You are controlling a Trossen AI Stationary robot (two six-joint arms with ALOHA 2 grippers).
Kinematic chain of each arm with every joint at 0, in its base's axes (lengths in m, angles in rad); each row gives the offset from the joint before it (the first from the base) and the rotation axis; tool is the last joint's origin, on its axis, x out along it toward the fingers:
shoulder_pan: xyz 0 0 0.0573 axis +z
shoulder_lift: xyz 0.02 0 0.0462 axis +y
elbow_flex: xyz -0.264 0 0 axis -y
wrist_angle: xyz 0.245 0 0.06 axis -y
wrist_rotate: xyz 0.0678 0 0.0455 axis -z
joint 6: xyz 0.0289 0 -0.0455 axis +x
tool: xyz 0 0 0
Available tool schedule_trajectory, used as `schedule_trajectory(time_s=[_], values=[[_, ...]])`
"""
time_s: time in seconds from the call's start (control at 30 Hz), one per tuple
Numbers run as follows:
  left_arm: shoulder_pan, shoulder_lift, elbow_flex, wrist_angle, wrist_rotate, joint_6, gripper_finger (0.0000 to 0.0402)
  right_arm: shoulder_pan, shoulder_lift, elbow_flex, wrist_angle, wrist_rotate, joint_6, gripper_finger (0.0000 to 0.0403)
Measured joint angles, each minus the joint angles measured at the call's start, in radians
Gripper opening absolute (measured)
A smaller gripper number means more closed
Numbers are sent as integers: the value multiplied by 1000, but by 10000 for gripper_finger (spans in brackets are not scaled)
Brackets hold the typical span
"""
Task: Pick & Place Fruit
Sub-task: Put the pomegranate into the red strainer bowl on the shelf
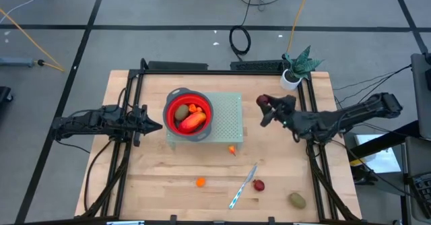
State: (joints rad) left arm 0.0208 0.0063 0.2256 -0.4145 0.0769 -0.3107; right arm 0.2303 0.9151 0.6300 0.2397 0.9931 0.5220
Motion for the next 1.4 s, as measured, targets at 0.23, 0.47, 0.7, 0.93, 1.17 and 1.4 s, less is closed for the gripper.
schedule_trajectory(time_s=[0.23,0.47,0.7,0.93,1.17,1.4], values=[[0,0,0,0,0,0,12,-2,-20,0,241,-31,180,184],[0,0,0,0,0,0,5,-2,-19,0,265,-181,527,179],[0,0,0,0,0,0,20,-2,-14,0,266,-415,738,188],[0,0,0,0,0,0,9,-2,31,0,337,-598,804,181],[0,0,-1,0,0,-13,8,-2,72,0,385,-632,802,185],[0,0,-1,0,0,-13,19,-2,96,0,391,-631,767,181]])
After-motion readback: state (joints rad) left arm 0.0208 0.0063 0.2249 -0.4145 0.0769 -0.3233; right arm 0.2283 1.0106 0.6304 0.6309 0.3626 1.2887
